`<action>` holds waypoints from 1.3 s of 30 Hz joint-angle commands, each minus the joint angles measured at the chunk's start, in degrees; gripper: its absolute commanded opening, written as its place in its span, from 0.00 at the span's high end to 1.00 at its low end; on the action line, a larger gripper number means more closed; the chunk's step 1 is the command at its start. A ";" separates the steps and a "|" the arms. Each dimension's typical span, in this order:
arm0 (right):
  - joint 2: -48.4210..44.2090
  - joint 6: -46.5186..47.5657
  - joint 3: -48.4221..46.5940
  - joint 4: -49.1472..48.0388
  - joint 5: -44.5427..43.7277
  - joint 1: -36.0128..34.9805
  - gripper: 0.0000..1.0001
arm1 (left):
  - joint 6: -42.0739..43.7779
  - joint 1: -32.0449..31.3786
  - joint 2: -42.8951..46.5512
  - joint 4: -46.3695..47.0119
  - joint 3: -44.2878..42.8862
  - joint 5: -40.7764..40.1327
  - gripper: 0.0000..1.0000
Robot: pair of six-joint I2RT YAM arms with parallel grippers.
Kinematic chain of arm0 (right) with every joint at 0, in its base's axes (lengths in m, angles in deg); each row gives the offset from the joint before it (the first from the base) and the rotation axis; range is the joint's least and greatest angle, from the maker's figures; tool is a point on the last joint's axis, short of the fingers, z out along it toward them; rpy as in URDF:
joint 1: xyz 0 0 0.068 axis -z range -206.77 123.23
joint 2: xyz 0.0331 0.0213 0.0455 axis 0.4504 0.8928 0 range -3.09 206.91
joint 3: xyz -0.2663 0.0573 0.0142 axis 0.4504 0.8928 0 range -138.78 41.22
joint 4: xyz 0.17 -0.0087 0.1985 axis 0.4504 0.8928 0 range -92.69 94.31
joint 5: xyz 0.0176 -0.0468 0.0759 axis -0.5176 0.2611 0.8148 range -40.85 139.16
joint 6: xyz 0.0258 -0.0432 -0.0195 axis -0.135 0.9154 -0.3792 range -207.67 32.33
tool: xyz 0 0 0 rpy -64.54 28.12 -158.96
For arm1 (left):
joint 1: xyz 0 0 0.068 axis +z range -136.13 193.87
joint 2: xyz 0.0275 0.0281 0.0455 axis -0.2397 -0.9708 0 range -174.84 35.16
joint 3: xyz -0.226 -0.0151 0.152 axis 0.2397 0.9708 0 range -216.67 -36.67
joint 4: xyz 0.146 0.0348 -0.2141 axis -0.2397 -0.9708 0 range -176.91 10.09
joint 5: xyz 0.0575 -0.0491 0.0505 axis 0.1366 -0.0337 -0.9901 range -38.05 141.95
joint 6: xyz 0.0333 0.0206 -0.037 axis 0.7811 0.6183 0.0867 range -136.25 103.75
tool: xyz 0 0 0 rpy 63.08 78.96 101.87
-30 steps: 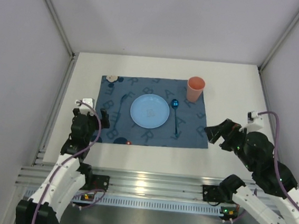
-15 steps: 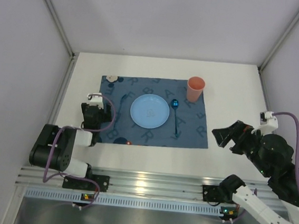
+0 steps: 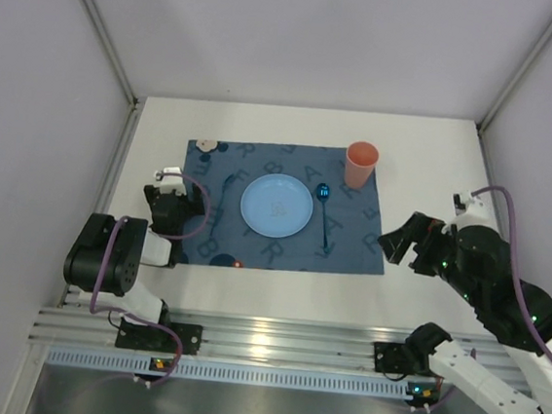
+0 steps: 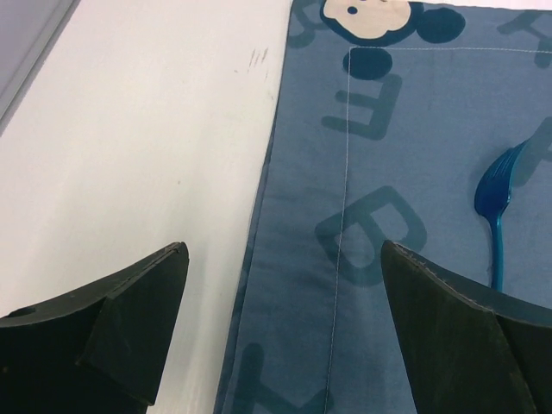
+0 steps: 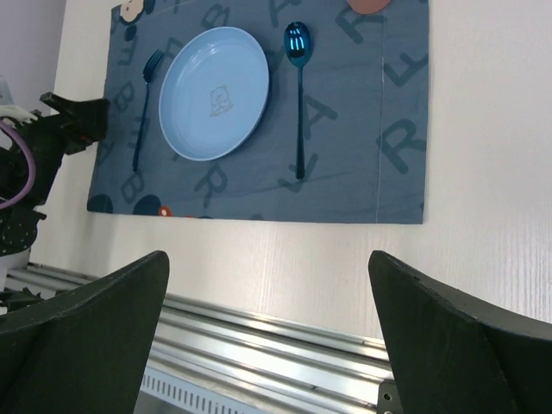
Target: Set the dinner table for one person
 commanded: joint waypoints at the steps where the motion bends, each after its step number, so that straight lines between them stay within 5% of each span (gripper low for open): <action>1: 3.62 4.16 -1.80 -7.08 1.48 0.00 0.00 | -0.49 0.22 0.24 5.51 -0.30 1.02 0.01; 10: 19.18 7.08 -3.31 -25.09 16.18 -7.28 0.00 | -0.49 0.22 0.32 5.51 -0.30 1.02 0.01; 18: 35.18 4.56 -3.48 -23.44 -13.52 -35.92 0.00 | -0.40 0.22 0.24 5.60 -0.30 1.02 0.02; 28: 27.20 -13.38 9.35 -24.15 -25.48 -49.91 0.00 | -0.49 0.22 0.32 5.51 -0.30 1.02 0.02; 33: 21.74 -24.36 8.74 -9.74 -40.51 -56.25 0.00 | -0.49 0.22 0.23 5.68 -0.30 1.02 0.01; 39: 25.42 -16.93 6.55 -7.62 -54.57 -54.34 0.00 | -0.40 0.22 0.24 5.51 -0.30 1.02 0.02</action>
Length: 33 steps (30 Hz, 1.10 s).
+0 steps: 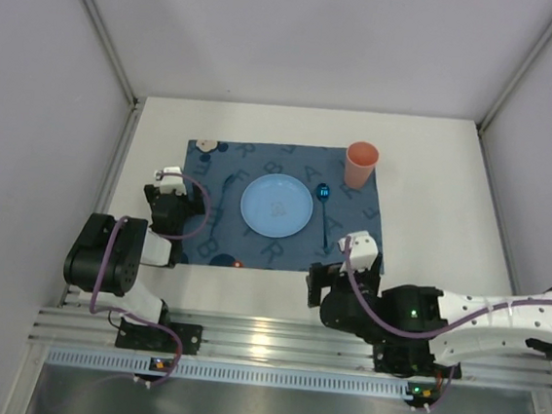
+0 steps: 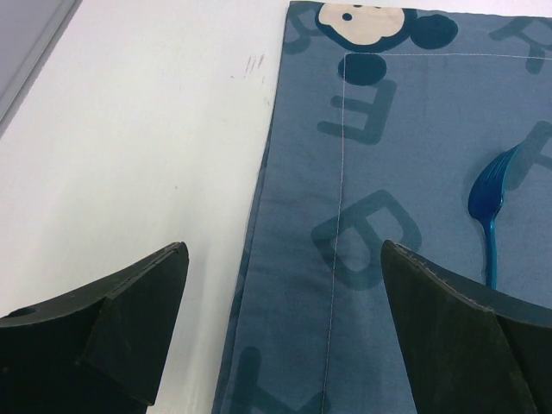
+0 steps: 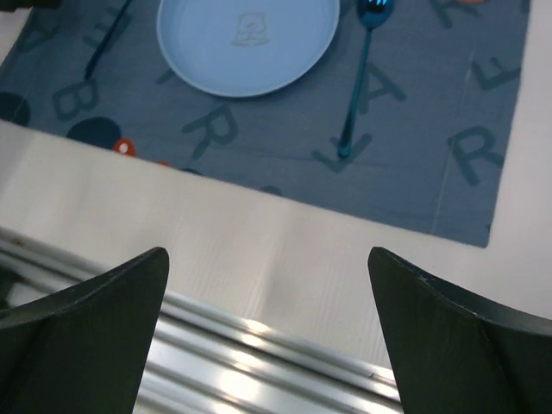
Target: Set the dinner table for one person
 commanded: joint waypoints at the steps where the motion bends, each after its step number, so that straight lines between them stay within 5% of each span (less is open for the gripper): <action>1: 2.68 3.54 -4.38 2.94 -12.45 3.09 0.00 | -0.51 0.22 0.32 4.68 -0.30 0.48 0.02; 7: 4.01 29.45 -3.44 -14.49 9.30 23.56 0.00 | -0.42 0.22 0.24 4.68 -0.30 0.56 0.02; 9: 0.14 33.59 0.51 -19.27 21.79 32.92 0.00 | -0.42 0.22 0.32 4.77 -0.30 0.56 0.01; 17: -2.77 46.24 7.55 -28.25 47.52 56.52 0.00 | -0.42 0.22 0.15 4.85 -0.21 0.65 0.02; 21: -3.91 46.89 13.87 -35.71 62.14 74.87 0.00 | -0.42 0.22 0.23 4.86 -0.30 0.56 0.02; 27: 4.43 54.09 14.77 -43.90 54.54 79.13 0.00 | -0.42 0.22 0.23 4.77 -0.30 0.56 0.02; 33: 11.72 49.10 11.78 -45.48 52.96 83.08 0.00 | -0.42 0.22 0.23 4.77 -0.30 0.48 0.02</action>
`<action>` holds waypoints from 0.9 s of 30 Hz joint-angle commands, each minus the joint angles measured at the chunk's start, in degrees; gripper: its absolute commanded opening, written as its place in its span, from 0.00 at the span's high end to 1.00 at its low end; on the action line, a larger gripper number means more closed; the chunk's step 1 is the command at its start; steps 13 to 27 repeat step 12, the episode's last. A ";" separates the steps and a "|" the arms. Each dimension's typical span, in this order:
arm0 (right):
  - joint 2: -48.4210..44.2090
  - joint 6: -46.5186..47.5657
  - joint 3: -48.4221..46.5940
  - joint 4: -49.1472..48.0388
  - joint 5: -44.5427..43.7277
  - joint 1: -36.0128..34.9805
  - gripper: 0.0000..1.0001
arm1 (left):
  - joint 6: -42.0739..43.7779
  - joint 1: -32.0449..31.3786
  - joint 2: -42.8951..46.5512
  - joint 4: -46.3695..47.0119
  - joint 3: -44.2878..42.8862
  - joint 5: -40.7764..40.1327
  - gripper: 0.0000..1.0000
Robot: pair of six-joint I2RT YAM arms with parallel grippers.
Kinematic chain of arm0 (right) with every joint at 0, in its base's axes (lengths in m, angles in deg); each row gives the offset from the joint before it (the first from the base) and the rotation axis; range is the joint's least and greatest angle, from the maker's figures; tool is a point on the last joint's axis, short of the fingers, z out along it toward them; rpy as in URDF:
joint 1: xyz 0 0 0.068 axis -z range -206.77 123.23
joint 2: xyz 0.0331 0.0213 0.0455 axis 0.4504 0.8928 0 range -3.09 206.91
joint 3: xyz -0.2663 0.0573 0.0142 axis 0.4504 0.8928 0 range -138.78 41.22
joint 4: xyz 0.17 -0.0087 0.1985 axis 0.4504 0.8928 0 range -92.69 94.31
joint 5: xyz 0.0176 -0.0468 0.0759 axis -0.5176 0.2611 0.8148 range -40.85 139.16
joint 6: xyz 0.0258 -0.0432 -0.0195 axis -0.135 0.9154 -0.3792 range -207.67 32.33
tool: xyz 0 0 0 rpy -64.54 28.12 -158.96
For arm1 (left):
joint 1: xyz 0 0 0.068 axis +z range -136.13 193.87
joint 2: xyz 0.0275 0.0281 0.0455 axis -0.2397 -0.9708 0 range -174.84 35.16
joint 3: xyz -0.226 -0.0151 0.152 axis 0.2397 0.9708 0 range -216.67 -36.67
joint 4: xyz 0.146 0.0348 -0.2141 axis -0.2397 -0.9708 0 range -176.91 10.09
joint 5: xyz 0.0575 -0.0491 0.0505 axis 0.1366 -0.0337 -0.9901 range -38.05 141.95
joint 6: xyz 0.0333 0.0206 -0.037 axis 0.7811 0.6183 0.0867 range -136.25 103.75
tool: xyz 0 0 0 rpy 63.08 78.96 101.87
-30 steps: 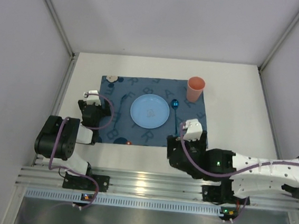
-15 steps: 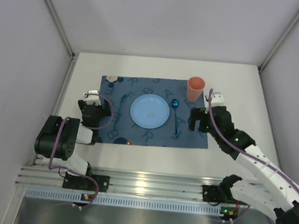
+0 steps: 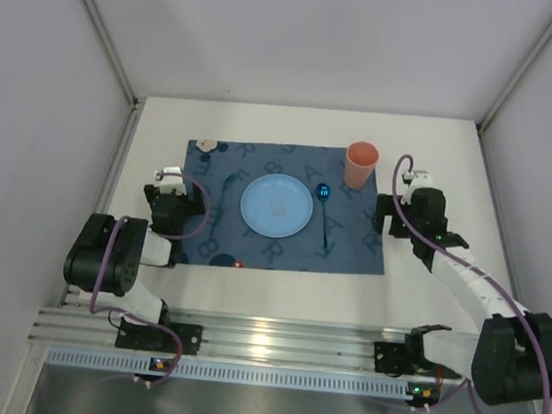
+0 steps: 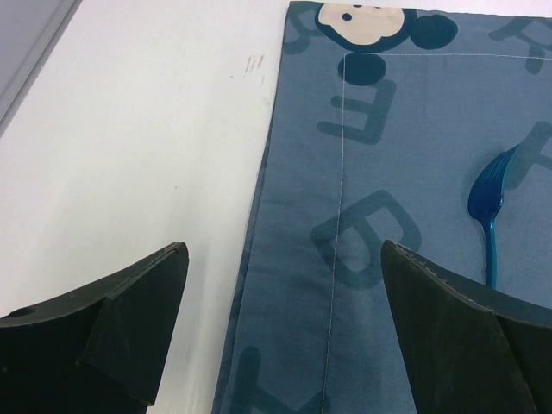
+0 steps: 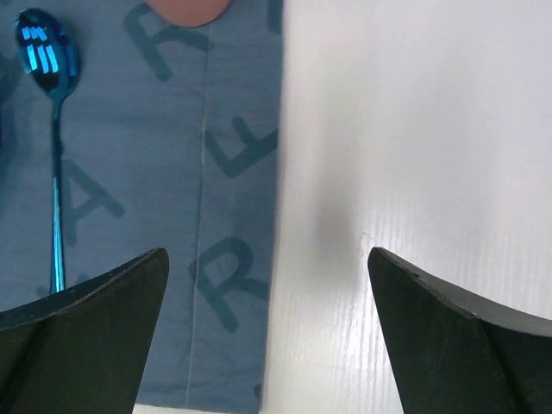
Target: Set the dinner table for one person
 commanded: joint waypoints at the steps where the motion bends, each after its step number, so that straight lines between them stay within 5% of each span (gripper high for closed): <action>1: 3.62 -2.28 -4.52 -6.34 -3.22 2.54 0.00 | -0.42 0.22 0.23 4.77 -0.30 0.54 0.02; 7: 10.13 -7.03 -12.61 0.16 -11.93 4.92 0.00 | -0.42 0.22 0.23 4.77 -0.30 0.54 0.01; 27: 8.64 -9.05 -12.09 -3.01 -13.43 5.18 0.00 | -0.42 0.22 0.23 4.77 -0.30 0.54 0.02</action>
